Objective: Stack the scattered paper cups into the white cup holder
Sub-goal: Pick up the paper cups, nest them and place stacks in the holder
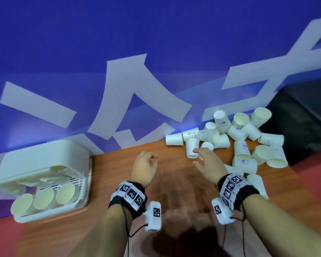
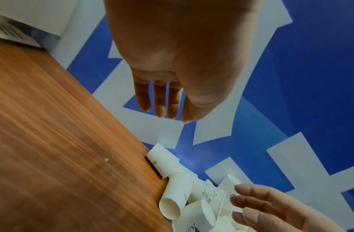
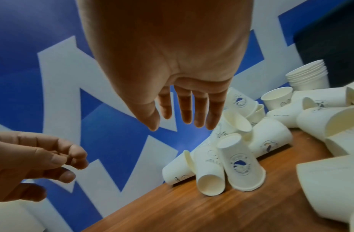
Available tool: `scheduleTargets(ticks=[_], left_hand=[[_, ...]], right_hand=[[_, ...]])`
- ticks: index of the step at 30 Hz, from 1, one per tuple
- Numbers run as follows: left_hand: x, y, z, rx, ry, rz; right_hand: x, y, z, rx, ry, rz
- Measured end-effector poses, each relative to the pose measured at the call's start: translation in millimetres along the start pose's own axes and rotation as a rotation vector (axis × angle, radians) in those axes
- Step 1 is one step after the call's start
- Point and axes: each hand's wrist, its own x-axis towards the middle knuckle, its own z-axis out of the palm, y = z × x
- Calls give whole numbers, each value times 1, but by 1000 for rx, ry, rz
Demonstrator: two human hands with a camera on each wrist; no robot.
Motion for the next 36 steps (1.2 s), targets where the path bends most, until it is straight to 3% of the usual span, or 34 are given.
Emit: scheduleTargets(ticks=[8,14,22,27,30,36], left_hand=[[47,36,57,66,-89,5],[86,34,82,137,-175,-6],[136,33,113,303,-325,84],[156,42,126,409,-430,143],[164,44,131,418,-422,193],[173,50,138,520,-423,134]], right_hand=[[43,70,-18,-2,-25,57],[75,93,-19,1,4,146],[106,109,-17,-15,-83,92],[110,118,-15,110,-23,66],[109,122,-17,176,78,35],[106,124,-18,253,215,-16]])
